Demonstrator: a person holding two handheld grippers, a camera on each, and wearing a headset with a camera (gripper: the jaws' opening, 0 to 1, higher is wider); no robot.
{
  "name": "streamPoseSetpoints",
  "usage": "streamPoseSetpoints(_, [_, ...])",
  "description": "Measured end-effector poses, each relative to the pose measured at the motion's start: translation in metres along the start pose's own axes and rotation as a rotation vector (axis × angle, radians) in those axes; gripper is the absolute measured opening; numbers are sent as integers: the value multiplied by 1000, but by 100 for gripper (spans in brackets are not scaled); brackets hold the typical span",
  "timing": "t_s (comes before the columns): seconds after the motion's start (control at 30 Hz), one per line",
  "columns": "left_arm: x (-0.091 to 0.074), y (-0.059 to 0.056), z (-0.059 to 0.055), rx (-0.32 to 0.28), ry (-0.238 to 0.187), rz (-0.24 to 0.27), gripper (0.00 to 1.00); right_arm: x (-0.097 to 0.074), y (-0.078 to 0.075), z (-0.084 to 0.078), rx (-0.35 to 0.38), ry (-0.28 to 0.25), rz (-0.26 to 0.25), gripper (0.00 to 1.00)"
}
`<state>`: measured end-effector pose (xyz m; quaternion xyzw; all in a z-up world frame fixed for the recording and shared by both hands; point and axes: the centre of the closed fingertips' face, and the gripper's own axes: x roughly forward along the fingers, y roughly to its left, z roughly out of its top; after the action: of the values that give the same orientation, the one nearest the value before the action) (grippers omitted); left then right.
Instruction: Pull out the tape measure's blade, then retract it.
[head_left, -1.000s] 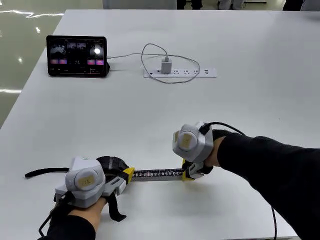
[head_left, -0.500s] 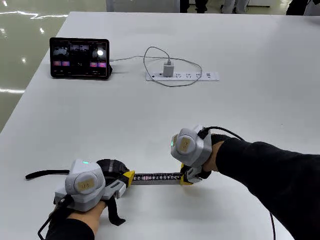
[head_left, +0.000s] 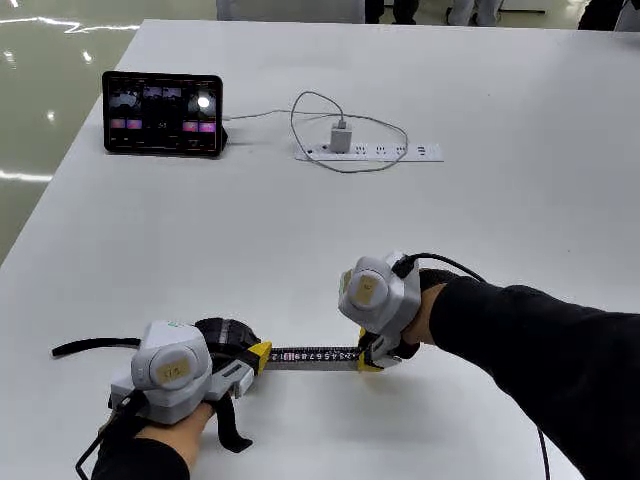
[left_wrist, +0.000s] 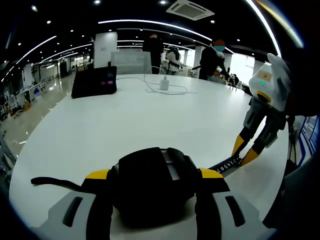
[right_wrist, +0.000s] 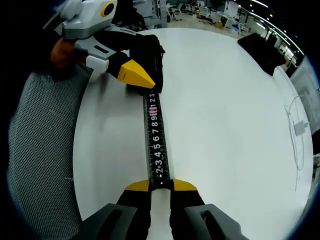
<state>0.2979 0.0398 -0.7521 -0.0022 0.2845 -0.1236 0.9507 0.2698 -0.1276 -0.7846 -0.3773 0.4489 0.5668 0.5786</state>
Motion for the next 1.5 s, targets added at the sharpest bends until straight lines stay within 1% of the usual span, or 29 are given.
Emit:
streamPoseSetpoints(0.57, [0, 0, 0, -1, -1, -1, 62, 2, 1, 7, 5, -10, -3, 10])
streamPoseSetpoints(0.73, [0, 0, 0, -1, 3, -2, 62, 3, 1, 9, -10, -12, -5, 10])
streamPoseSetpoints(0.87, [-1, 0, 0, -3, 4, -3, 62, 4, 1, 11, 7, -17, -1, 10])
streamPoseSetpoints(1.0, [-1, 0, 0, -2, 4, -5, 62, 5, 2, 13, -4, -13, -5, 10])
streamPoseSetpoints(1.3, [0, 0, 0, -3, 6, -5, 62, 6, 2, 17, 6, -28, 0, 10])
streamPoseSetpoints(1.5, [0, 0, 0, -3, 7, -6, 62, 6, 2, 19, 0, -26, -4, 10])
